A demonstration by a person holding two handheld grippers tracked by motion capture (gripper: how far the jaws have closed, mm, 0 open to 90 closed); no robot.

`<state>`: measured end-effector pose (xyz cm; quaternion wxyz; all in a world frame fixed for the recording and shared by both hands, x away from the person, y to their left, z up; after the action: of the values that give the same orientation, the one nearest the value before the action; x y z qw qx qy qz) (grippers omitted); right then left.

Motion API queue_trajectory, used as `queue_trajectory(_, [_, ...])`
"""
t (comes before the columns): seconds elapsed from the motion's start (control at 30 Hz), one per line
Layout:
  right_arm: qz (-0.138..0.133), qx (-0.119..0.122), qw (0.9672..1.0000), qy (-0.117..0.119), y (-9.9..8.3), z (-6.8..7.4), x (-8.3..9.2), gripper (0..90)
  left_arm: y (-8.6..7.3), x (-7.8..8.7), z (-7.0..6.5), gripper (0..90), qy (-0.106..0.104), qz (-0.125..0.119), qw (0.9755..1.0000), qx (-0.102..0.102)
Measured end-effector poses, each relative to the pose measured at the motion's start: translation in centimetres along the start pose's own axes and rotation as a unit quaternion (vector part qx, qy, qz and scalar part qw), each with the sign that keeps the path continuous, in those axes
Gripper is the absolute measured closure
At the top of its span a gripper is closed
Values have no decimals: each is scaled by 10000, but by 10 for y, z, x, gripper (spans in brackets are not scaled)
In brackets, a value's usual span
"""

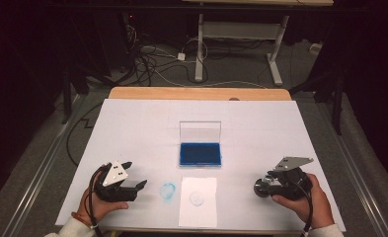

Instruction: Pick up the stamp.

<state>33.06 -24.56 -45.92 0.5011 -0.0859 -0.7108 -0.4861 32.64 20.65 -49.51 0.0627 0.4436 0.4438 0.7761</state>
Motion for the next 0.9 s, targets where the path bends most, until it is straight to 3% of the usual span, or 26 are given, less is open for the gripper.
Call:
queue_trajectory(0.33, [-64,90,9999,43,1,2,-1,563,-1,-3,-2,204,-60,82,9999,-58])
queue_trajectory(0.53, [-78,164,9998,-113,2,1,0,571,0,-4,-3,204,-92,72,9999,-66])
queue_trajectory(0.73, [-371,215,9991,-32,11,3,10,572,0,-4,-2,204,-18,53,9999,-88])
queue_trajectory(0.9, [-650,360,9972,-86,30,4,16,572,-1,-4,-1,204,9,78,9999,-91])
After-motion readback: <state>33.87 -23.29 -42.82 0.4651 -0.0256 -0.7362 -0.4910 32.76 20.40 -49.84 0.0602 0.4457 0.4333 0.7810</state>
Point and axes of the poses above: each handheld gripper's, and its own axes: x roughly backward along the jaws, y roughly out of its top, z roughly to its left, the point moved 5 cm from there along -x, roughly forward along the jaws, and after that the axes turned 6 degrees about -x, right-handed, at the moved point
